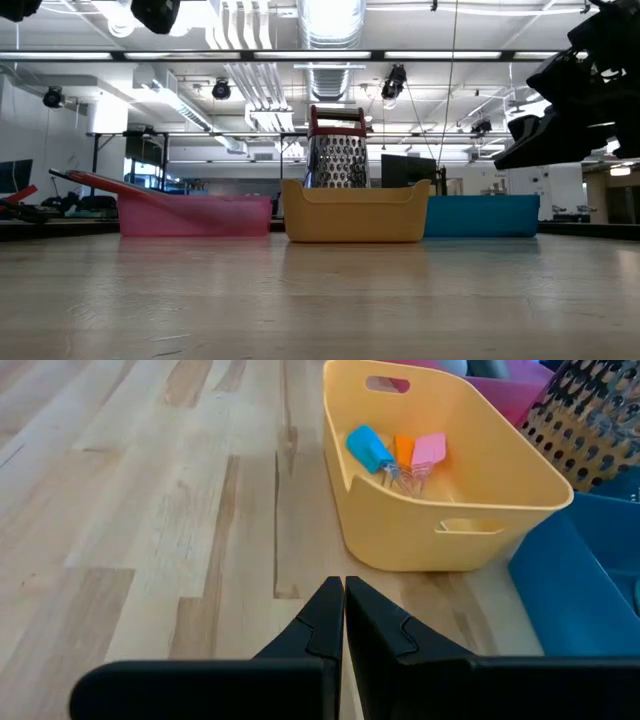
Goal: Pick & Place Kitchen Items
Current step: Return to Home Position
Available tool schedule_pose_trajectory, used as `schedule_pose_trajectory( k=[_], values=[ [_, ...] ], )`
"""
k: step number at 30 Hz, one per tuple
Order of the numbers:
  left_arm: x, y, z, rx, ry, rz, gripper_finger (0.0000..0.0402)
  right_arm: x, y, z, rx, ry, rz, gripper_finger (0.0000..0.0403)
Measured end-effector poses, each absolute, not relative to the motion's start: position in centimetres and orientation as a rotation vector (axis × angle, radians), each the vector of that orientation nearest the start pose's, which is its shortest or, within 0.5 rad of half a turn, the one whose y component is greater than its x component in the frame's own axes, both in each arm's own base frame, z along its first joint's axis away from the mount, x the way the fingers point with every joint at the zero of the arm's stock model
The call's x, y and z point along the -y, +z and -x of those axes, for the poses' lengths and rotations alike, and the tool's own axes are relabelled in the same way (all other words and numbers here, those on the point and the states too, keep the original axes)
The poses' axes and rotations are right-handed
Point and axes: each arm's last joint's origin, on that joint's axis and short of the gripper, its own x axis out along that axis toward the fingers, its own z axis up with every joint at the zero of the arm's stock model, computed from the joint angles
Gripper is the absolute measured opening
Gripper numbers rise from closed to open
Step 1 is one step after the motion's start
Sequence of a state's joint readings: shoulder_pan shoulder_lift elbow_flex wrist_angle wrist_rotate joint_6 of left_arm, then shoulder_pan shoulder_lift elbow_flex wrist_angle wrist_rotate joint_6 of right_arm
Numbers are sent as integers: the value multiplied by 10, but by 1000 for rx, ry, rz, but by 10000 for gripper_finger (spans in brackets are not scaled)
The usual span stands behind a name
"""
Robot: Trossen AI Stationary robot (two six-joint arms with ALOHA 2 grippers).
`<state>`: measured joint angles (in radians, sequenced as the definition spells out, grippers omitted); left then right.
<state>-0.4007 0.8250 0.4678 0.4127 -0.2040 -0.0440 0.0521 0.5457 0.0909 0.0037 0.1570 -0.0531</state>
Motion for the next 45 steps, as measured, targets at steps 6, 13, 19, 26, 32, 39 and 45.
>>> schedule_pose_trajectory(
  k=[6, 13, 19, 26, 32, 39, 45],
  values=[
    [58, 278, -155, 141, -183, -47, 243, -2, 145, -128, -452, -91, 99, 8],
    [43, 257, -131, 213, -151, -73, 243, -2, 145, -128, -451, -91, 99, 8],
    [28, 237, -115, 279, -199, -91, 243, -2, 145, -128, -451, -91, 99, 8],
    [11, 217, -104, 302, -156, -83, 243, -2, 145, -128, -451, -92, 99, 8],
    [8, 197, -101, 266, -131, -96, 243, -2, 145, -128, -451, -92, 99, 8],
    [7, 183, -100, 172, -135, -52, 243, -2, 145, -128, -451, -92, 99, 8],
    [7, 178, -100, 116, -137, -21, 243, -2, 145, -128, -451, -92, 99, 8]
  ],
)
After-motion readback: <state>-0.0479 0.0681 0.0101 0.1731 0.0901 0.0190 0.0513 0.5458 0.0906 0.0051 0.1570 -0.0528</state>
